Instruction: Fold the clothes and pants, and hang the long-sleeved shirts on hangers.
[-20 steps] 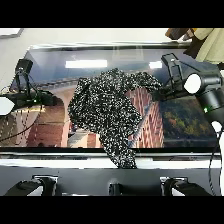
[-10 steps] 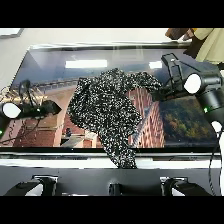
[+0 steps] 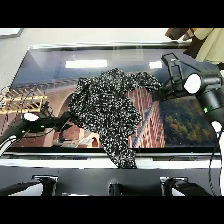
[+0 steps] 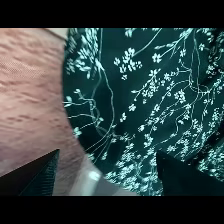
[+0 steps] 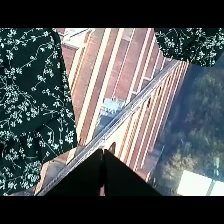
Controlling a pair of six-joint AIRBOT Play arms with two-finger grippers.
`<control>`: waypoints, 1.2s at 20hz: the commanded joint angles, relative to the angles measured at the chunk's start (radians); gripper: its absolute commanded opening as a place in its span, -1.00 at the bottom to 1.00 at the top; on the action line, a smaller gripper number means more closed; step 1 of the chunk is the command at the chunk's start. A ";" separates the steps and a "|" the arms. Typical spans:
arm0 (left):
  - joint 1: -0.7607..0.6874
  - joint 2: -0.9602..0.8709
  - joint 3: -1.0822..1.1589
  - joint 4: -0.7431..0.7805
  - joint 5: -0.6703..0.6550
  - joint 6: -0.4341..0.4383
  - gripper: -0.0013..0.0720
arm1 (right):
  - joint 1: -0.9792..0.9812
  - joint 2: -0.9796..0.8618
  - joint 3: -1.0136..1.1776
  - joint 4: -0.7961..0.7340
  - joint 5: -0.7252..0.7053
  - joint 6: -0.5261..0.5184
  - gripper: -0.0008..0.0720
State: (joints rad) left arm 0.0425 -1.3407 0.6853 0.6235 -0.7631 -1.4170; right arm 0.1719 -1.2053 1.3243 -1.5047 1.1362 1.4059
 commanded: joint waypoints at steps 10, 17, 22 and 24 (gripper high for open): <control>-0.136 -0.066 -0.005 -0.153 0.098 0.030 -0.91 | -0.022 -0.001 -0.002 -0.132 -0.043 0.318 0.13; -0.136 -0.066 -0.004 -0.153 0.091 0.031 -0.91 | -0.452 -0.227 -0.104 0.485 0.147 0.374 0.72; -0.136 -0.066 -0.004 -0.153 0.092 0.030 -0.91 | -0.346 -0.419 -0.133 0.723 0.027 0.027 0.72; -0.136 -0.066 -0.004 -0.153 0.092 0.031 -0.91 | -0.292 -0.477 -0.133 0.726 -0.014 0.018 0.72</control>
State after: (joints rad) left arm -0.0925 -1.4063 0.6804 0.4713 -0.6704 -1.3869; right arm -0.1745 -1.5913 1.1988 -0.8791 1.1759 1.5288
